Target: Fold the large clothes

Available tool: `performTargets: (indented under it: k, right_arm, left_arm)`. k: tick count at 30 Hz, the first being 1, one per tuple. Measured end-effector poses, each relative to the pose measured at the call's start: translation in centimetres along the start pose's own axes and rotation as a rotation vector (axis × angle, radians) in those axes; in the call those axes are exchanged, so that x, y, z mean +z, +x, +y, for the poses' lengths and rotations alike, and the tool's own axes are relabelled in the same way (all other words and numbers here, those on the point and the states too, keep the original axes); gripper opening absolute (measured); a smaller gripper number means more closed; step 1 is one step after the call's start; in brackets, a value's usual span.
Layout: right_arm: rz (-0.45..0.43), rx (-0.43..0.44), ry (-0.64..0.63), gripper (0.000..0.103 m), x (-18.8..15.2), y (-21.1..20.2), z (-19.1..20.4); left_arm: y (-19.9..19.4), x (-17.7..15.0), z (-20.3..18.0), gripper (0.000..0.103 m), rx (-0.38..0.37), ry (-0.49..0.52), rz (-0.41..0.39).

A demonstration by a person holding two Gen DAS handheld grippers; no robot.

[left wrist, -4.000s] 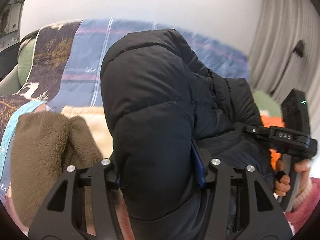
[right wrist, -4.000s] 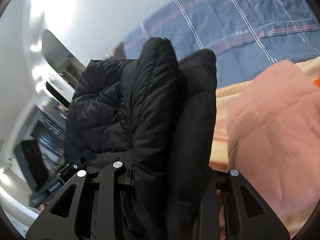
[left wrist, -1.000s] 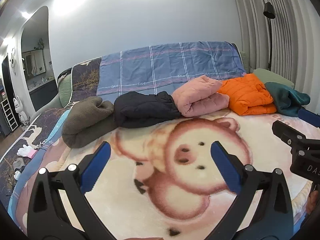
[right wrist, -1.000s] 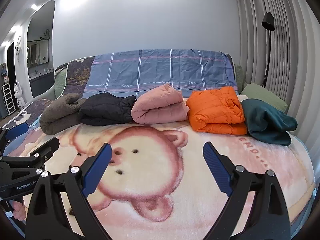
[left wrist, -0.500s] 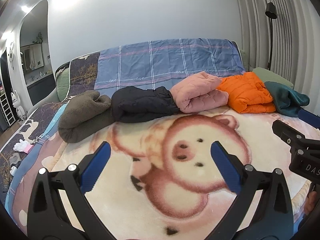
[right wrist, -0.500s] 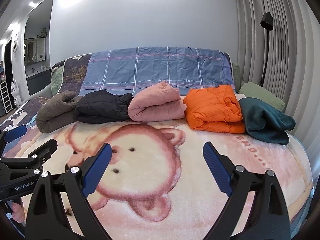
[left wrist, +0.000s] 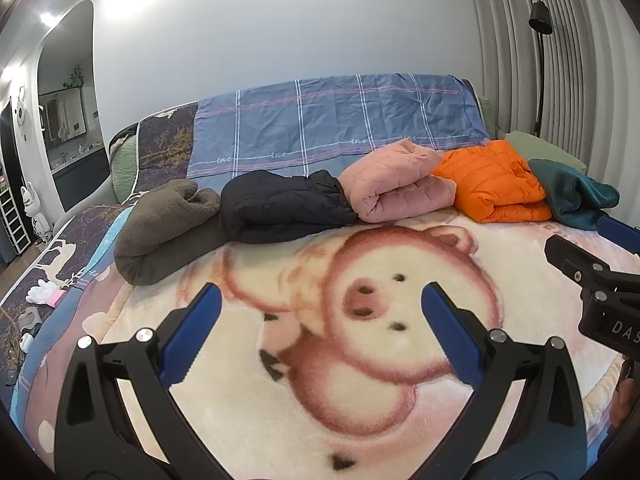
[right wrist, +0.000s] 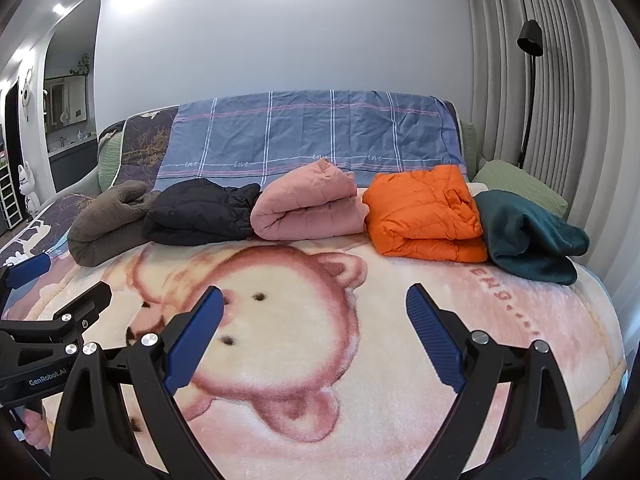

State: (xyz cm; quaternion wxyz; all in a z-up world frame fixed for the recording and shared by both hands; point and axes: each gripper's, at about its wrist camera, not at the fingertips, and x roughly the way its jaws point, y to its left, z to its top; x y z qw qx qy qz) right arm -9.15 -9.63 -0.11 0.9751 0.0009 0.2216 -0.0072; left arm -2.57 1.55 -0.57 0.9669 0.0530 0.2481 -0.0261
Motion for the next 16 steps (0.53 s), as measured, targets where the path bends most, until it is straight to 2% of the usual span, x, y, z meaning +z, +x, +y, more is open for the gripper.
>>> performTargets:
  k: [16]
  right_arm:
    - [0.011,-0.007,-0.006,0.093,-0.39,0.54,-0.13]
  left_arm:
    - [0.65,-0.34,0.18,0.101,0.001,0.004,0.02]
